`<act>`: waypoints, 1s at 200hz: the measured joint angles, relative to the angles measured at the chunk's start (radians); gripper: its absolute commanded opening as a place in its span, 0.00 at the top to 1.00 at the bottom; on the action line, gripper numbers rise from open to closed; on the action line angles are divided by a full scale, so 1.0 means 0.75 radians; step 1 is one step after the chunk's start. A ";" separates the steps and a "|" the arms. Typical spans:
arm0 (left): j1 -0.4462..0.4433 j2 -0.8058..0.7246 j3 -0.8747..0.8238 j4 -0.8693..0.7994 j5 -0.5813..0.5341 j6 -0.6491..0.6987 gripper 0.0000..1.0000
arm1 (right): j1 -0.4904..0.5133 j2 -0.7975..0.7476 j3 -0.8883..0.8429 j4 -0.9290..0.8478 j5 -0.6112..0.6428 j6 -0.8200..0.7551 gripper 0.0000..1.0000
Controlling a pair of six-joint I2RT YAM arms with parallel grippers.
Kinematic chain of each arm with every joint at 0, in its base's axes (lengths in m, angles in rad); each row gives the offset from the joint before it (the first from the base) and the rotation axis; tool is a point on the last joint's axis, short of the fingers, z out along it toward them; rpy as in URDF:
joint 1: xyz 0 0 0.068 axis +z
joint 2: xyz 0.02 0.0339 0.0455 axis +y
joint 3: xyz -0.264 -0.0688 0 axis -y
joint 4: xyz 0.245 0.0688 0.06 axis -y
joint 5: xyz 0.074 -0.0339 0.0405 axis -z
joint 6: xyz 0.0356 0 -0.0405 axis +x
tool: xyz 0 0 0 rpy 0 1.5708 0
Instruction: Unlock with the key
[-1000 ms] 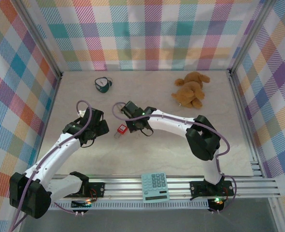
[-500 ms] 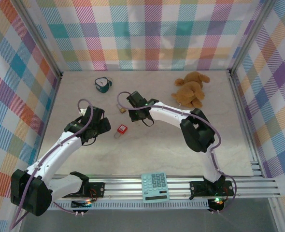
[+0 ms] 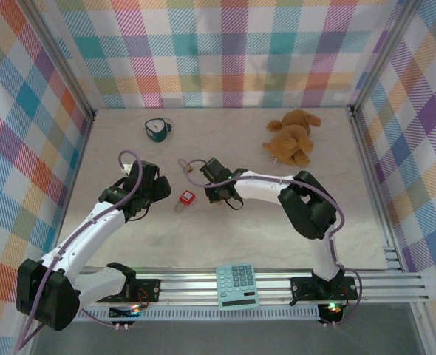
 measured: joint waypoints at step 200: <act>0.000 -0.062 -0.063 0.062 0.025 -0.012 0.16 | 0.136 -0.394 -0.275 -0.063 -0.111 0.128 0.67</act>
